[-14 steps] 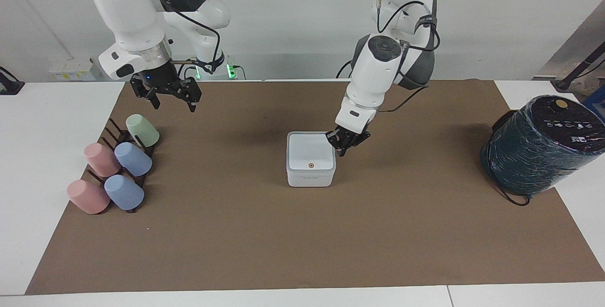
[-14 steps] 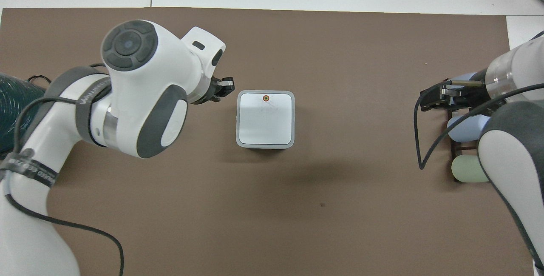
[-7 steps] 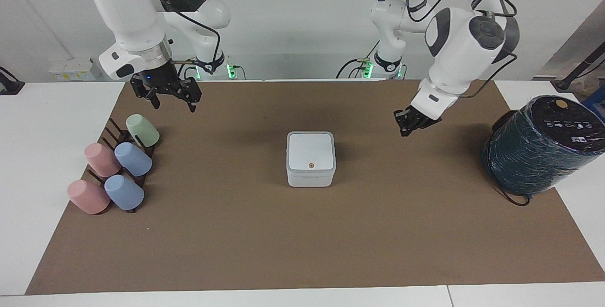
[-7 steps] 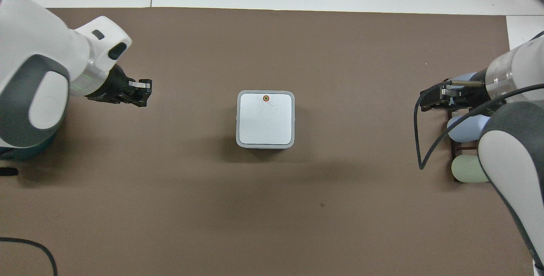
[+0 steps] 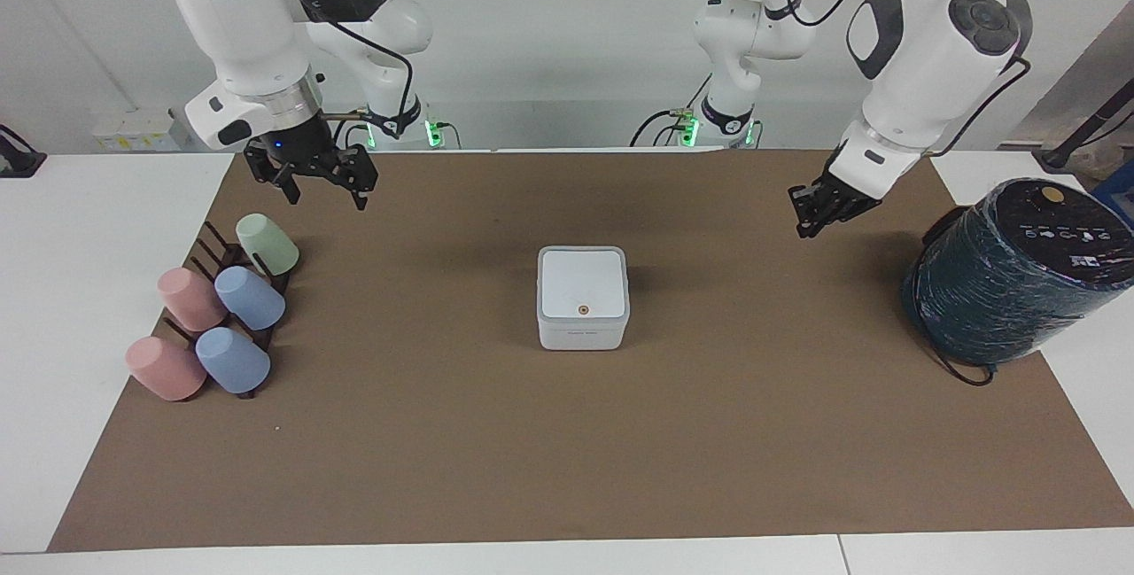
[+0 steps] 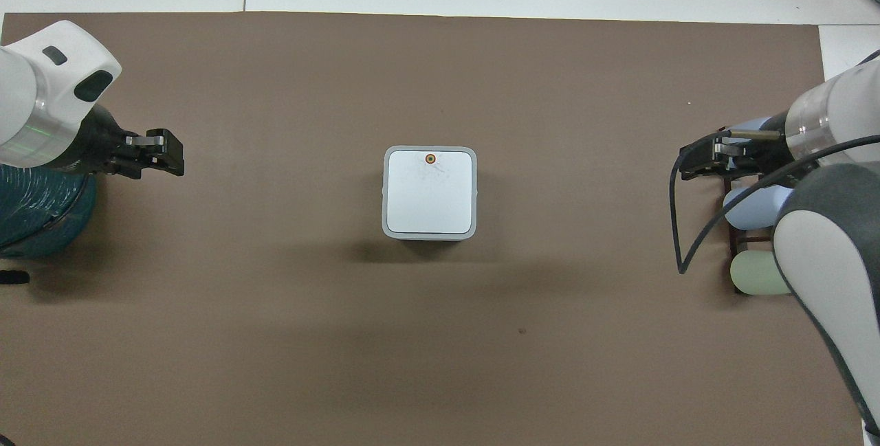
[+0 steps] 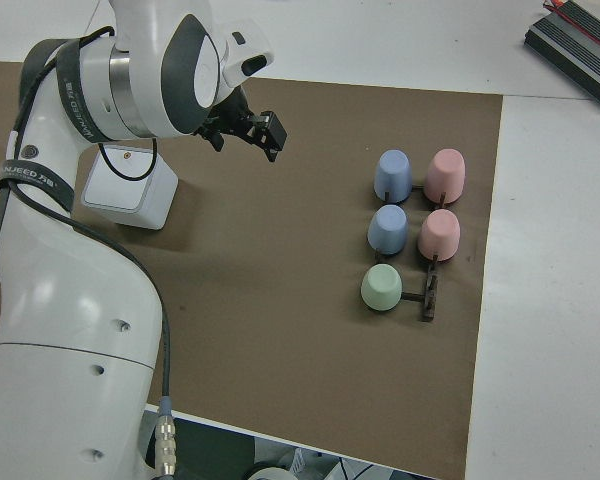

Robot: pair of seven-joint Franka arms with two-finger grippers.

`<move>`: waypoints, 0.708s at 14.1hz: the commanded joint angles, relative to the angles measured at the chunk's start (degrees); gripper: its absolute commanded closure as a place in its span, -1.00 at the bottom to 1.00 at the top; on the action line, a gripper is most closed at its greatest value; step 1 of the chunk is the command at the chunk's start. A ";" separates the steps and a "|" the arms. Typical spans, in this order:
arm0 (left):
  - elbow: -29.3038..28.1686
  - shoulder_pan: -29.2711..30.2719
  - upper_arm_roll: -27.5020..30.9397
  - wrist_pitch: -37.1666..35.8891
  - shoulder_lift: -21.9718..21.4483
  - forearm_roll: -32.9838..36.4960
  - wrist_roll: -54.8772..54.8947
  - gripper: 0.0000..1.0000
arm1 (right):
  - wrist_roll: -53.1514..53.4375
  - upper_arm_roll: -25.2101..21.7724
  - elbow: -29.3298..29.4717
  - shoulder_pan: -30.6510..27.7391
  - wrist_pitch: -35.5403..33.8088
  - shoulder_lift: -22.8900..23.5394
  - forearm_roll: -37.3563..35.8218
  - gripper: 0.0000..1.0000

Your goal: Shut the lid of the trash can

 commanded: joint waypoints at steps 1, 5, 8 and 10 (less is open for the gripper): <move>-0.28 -0.05 -0.20 1.15 -0.79 2.19 0.99 -1.00 | 0.45 0.66 -1.05 -0.94 0.37 -0.95 0.23 -1.00; 0.25 -0.23 -0.37 1.51 -0.97 5.18 1.87 -1.00 | 0.45 0.66 -1.05 -0.94 0.37 -0.95 0.23 -1.00; 0.16 -0.14 -0.29 1.59 -1.32 5.18 1.96 -1.00 | 0.36 0.66 -1.05 -0.94 0.37 -0.95 0.23 -1.00; -0.01 -0.14 -0.28 1.68 -1.49 5.10 1.96 -1.00 | 0.45 0.66 -1.05 -0.94 0.37 -0.86 0.23 -1.00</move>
